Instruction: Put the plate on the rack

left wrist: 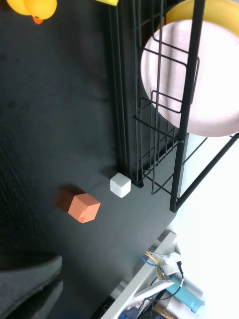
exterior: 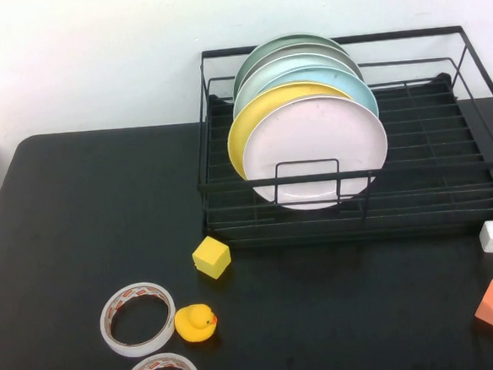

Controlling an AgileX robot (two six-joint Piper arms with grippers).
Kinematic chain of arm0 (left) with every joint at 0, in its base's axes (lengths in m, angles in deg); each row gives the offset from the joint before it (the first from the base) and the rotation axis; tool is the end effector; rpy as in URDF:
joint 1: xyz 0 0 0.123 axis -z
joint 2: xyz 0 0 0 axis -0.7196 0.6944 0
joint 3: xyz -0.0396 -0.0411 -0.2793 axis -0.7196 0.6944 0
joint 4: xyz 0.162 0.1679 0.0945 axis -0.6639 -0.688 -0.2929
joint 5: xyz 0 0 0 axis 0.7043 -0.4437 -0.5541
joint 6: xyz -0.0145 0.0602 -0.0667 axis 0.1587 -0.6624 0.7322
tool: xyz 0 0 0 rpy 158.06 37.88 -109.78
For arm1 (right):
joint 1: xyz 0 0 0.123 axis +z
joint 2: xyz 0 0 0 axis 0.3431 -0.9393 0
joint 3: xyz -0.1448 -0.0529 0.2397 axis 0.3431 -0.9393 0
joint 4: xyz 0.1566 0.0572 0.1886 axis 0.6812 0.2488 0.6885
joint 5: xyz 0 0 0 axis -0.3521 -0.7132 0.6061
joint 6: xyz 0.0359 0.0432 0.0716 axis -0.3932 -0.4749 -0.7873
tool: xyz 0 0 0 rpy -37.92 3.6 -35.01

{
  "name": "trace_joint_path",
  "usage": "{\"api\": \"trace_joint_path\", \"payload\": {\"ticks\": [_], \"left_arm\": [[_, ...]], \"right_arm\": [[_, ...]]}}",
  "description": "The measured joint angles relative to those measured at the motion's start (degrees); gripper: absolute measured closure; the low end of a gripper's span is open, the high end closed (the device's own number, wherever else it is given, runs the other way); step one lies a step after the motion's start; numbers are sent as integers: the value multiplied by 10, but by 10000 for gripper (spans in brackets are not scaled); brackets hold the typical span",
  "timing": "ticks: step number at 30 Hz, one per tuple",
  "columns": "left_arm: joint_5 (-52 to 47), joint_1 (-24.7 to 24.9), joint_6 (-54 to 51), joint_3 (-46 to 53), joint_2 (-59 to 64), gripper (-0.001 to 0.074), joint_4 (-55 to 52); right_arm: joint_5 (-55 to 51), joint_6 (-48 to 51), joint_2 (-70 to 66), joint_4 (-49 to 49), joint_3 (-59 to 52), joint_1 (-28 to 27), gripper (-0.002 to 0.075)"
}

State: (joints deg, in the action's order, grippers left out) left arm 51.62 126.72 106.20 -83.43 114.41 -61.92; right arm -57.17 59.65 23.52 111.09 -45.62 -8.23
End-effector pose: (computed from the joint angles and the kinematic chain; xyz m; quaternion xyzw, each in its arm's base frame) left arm 0.0608 -0.0867 0.2382 0.1213 0.7467 -0.4275 0.4949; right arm 0.0584 0.0560 0.3919 -0.3292 0.6319 0.1500 0.6855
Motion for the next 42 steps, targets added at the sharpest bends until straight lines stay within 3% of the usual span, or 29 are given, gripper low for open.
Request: {"api": "trace_joint_path", "payload": {"ticks": [6,15,20,30,33,36,42], "left_arm": [[0,0,0,0,0,736,0],[0,0,0,0,0,736,0],[0,0,0,0,0,736,0],[0,0,0,0,0,736,0],[0,0,0,0,0,736,0],[0,0,0,0,0,736,0],[0,0,0,0,0,736,0]], "right_arm": [[33,-38,125,-10,-60,0,717],[9,-110,140,-80,-112,0,717],[88,-92,140,-134,-167,0,717],[268,-89,141,-143,-293,0,717],[322,-148,165,-190,-339,-11,717],[362,-267,202,-287,-386,-42,717],[308,-535,264,-493,-437,-149,717]]}}
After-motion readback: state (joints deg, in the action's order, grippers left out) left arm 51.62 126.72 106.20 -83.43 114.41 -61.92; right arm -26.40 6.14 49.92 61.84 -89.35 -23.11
